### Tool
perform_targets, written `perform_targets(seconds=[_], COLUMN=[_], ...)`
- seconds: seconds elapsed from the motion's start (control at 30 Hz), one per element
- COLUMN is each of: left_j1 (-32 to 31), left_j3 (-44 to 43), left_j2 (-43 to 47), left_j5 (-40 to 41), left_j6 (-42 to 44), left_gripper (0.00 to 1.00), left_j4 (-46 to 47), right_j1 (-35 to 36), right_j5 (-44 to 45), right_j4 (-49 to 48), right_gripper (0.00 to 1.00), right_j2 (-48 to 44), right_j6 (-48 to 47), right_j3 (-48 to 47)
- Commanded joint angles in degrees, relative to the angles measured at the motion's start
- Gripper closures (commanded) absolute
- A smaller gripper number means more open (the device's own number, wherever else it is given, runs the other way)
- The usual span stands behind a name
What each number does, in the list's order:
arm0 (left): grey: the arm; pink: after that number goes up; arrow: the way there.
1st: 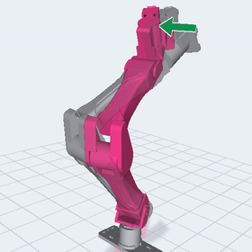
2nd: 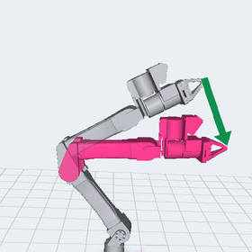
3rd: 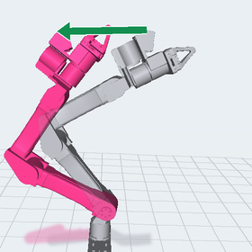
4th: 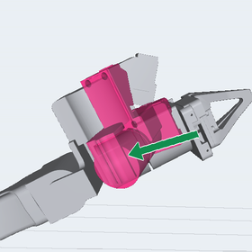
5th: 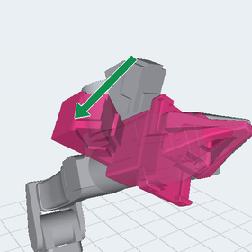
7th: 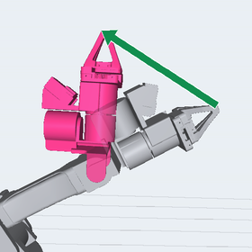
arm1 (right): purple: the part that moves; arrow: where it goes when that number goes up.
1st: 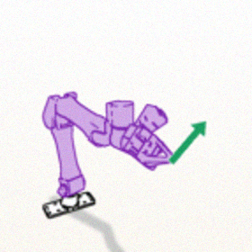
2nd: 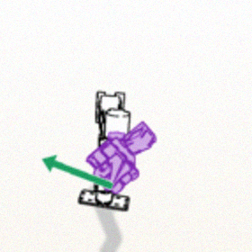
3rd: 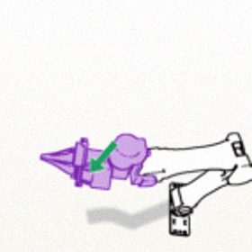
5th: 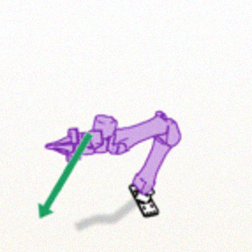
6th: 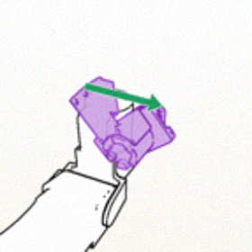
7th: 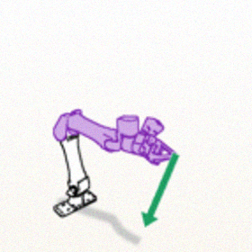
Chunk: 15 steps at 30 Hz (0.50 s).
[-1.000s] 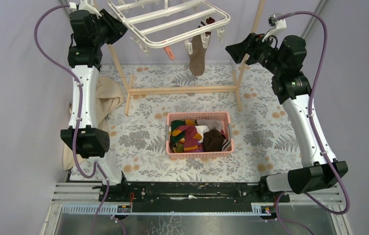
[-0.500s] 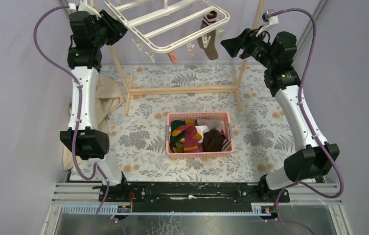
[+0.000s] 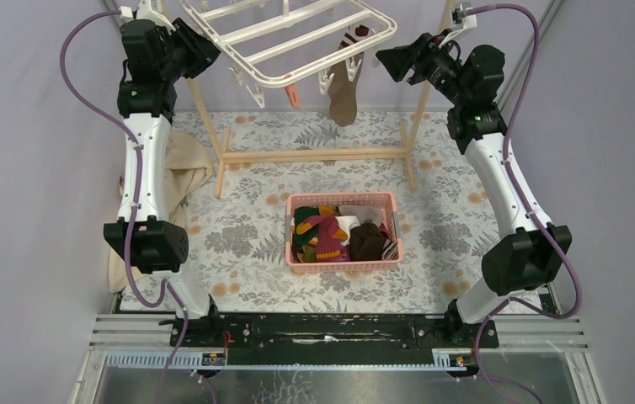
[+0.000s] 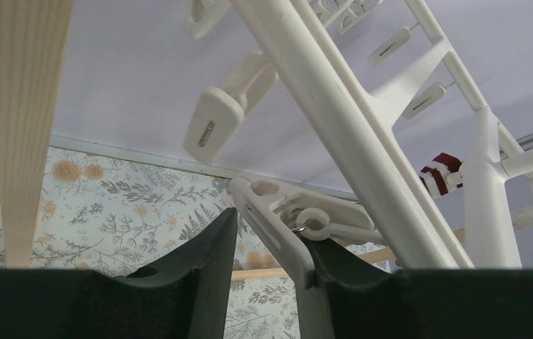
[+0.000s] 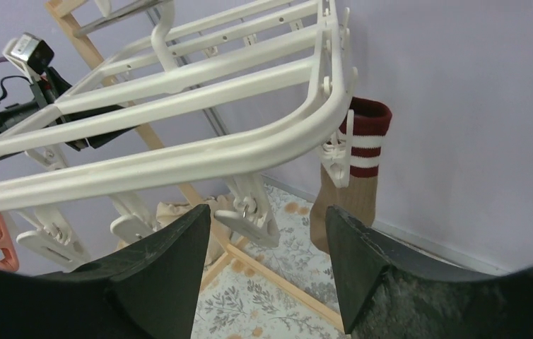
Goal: Remove the socks clipped to the hanger
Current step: Adjust the hanger on the clothesline.
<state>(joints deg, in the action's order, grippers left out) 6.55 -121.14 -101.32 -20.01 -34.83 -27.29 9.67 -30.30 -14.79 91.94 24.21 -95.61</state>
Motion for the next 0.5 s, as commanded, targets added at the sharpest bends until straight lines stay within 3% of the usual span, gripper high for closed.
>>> perform_targets(seconds=[0.0, 0.47], left_j1=[0.6, 0.6], left_j3=[-1.8, -1.9], left_j2=[-0.8, -2.1], left_j5=[0.0, -1.4], left_j6=[1.1, 0.9], left_gripper=[0.6, 0.61], left_j4=[1.5, 1.9], right_j1=[-0.1, 2.2], right_j5=[-1.9, -0.6], right_j4=[-5.8, -6.1], right_gripper=[0.33, 0.39], right_j2=[1.4, 5.1], right_j6=[3.1, 3.0], right_j3=[-4.7, -8.8])
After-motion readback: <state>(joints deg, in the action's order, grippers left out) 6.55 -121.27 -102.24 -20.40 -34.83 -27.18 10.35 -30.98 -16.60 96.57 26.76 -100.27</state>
